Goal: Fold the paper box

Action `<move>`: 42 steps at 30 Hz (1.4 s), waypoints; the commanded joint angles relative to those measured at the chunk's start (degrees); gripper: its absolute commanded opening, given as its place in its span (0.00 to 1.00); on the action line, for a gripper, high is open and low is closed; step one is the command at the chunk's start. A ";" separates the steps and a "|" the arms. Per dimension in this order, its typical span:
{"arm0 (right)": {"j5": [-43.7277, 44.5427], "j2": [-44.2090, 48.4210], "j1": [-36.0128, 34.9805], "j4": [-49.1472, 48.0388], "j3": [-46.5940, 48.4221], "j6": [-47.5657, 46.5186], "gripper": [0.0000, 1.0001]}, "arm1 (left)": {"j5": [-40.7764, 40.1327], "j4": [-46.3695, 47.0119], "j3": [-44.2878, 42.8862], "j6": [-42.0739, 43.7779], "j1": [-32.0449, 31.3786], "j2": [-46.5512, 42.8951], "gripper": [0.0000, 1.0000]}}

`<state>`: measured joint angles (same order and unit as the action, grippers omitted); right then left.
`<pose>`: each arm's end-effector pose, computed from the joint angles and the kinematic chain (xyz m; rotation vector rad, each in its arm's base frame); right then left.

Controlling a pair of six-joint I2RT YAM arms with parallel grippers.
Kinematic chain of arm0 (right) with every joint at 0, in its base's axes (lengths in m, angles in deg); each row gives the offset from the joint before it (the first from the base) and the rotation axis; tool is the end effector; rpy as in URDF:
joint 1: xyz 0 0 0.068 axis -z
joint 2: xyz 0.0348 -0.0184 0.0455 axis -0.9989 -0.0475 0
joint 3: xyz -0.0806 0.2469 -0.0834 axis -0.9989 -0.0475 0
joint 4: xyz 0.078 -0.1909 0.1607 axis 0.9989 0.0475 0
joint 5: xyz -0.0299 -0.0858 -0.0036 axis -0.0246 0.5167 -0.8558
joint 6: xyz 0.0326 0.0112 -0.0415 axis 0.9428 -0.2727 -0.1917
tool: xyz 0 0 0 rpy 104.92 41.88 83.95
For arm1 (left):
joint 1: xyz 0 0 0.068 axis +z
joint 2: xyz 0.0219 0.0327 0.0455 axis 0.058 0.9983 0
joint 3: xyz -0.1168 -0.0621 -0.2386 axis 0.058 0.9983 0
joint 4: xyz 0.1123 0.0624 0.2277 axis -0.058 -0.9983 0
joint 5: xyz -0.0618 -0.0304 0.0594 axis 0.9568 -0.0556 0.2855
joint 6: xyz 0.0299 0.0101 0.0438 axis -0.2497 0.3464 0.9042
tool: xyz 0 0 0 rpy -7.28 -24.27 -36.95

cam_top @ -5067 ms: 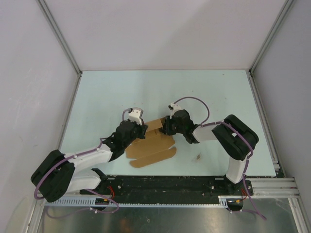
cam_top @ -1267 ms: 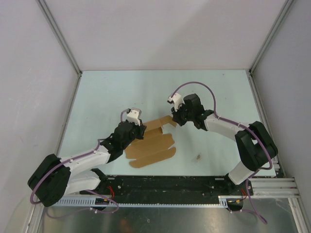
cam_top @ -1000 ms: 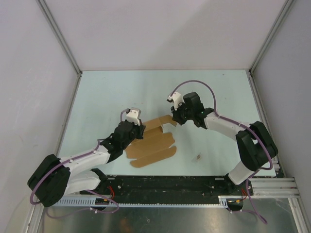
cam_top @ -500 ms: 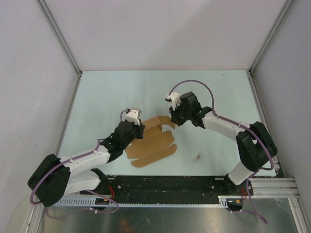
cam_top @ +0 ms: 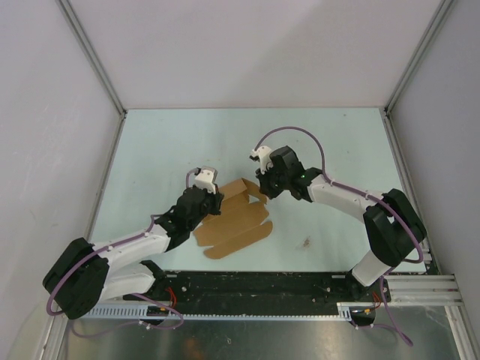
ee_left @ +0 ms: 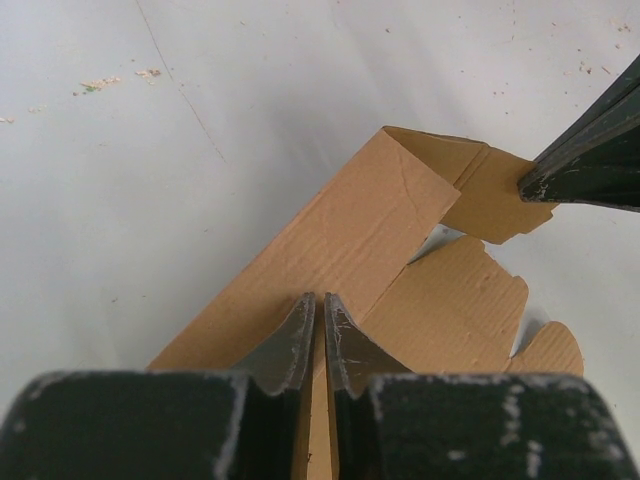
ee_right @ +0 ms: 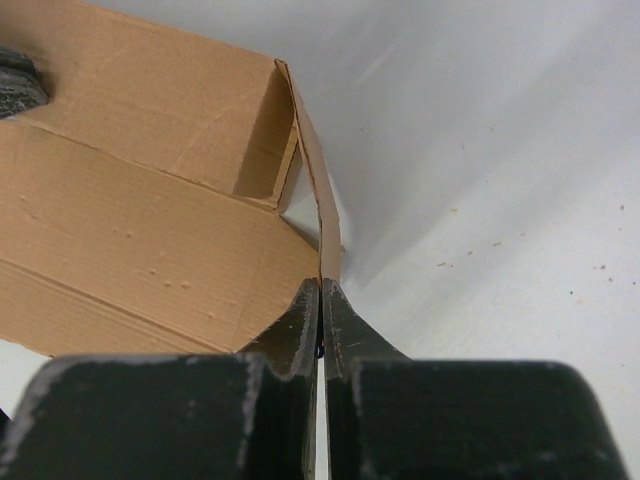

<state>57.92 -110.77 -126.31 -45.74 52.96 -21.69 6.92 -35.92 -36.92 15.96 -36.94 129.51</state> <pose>0.2678 0.2253 0.2237 -0.9509 2.1679 0.5129 0.1815 -0.1436 0.1931 0.2651 1.9520 -0.4413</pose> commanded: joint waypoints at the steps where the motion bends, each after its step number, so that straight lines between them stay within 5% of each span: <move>1: 0.31 1.39 -1.22 -1.64 2.48 1.84 0.00 | 0.82 -1.62 -0.68 0.30 -0.16 0.09 0.11; 18: 5.58 -0.54 -0.97 -1.03 6.17 -3.61 0.00 | 1.61 -1.62 -0.86 0.21 -0.16 0.71 0.10; 42: 1.63 -3.62 -4.21 1.52 8.81 2.10 0.00 | 1.97 -1.53 -0.77 0.03 -0.16 1.06 0.10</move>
<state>61.27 -113.53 -129.50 -42.26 58.82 -21.23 7.60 -35.37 -36.92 15.90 -36.94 129.86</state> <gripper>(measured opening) 0.017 0.101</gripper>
